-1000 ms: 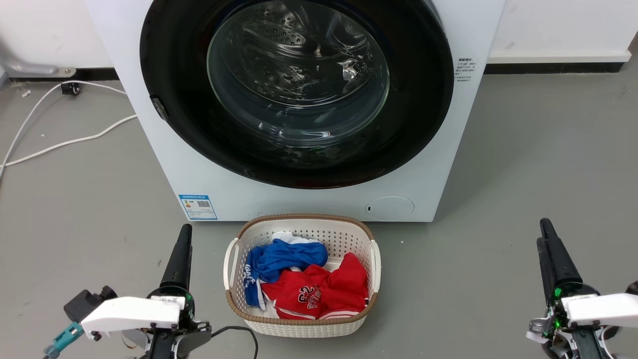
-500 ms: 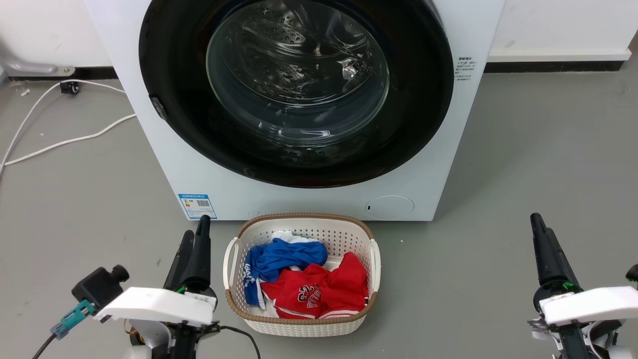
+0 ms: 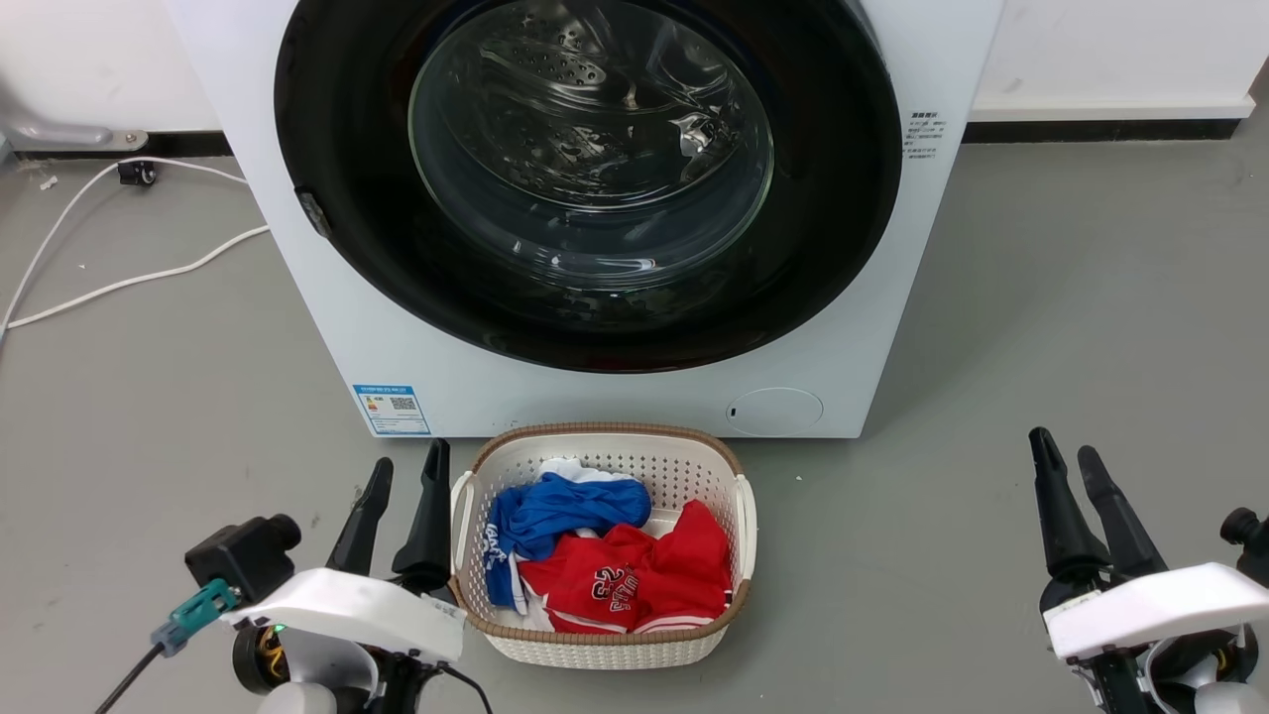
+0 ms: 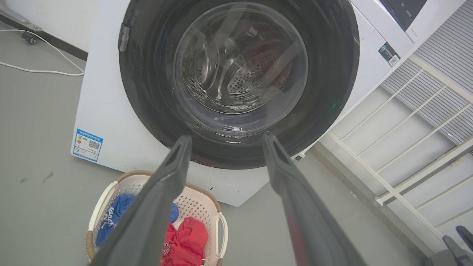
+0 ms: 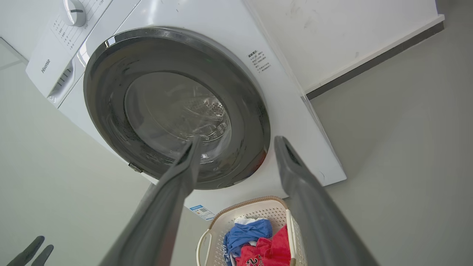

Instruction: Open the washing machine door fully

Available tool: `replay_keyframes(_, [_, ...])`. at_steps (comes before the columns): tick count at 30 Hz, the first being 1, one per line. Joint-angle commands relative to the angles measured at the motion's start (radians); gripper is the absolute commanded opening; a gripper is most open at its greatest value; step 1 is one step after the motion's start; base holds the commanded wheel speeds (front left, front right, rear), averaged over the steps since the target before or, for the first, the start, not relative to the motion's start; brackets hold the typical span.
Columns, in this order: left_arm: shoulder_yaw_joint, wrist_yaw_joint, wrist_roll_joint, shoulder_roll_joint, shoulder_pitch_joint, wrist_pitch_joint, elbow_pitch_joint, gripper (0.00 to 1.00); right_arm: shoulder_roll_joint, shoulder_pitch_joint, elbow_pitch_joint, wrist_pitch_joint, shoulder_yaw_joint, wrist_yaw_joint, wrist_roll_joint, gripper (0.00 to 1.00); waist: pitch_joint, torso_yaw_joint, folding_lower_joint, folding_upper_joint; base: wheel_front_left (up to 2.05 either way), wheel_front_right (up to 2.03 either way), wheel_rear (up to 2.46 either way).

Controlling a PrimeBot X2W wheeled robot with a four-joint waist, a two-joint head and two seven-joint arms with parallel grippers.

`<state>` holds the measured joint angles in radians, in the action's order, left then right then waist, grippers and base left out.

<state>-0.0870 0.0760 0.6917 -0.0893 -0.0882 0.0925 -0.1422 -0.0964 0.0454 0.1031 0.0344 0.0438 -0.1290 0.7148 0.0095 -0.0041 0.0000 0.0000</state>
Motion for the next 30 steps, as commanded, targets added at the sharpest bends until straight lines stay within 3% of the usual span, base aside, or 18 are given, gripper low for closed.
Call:
replay_keyframes(1, [-0.010, -0.011, -0.039, -0.013, -0.027, 0.012, 0.009, 1.00, -0.007, 0.003, -0.020, -0.003, 0.000, -0.001, -0.040, 1.00, 0.000, 0.000, 0.0000, 0.0000, 0.00, 0.00, 0.00])
replay_keyframes(17, [-0.072, -0.074, -0.204, -0.057, -0.028, 0.055, -0.015, 1.00, 0.000, -0.017, -0.057, 0.001, -0.016, -0.002, -0.243, 1.00, -0.007, -0.006, 0.0000, 0.0000, 0.00, 0.00, 0.00])
replay_keyframes(30, [-0.096, -0.096, -0.323, -0.067, -0.031, 0.092, -0.046, 1.00, 0.003, -0.039, -0.078, 0.000, -0.011, -0.002, -0.398, 1.00, -0.014, -0.015, 0.0000, 0.0000, 0.00, 0.00, 0.00])
